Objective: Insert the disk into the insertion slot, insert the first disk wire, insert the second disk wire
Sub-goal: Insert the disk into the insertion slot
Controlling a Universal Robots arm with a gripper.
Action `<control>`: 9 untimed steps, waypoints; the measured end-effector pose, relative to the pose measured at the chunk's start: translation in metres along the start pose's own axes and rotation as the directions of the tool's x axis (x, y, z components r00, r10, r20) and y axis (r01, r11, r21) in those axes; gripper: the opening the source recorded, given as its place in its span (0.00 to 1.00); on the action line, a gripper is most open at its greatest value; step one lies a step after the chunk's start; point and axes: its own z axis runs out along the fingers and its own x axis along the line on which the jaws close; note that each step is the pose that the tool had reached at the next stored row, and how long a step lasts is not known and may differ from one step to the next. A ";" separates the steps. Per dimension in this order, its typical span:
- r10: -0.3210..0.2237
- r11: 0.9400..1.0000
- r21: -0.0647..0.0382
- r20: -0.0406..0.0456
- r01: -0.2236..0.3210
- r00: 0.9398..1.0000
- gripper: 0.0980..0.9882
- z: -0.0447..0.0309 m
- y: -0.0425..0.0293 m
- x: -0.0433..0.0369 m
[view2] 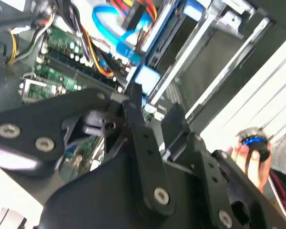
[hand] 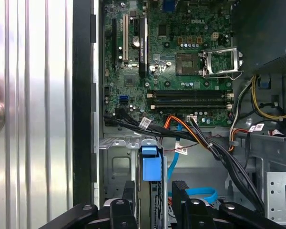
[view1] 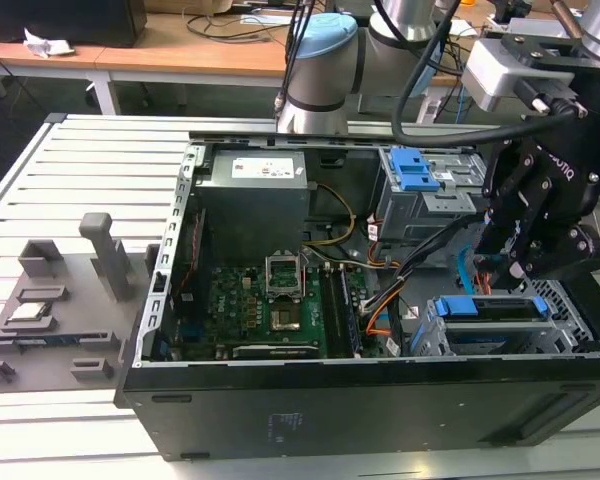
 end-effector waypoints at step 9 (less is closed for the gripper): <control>0.000 1.000 0.000 0.000 0.000 1.000 0.01 0.0002 0.0000 0.0000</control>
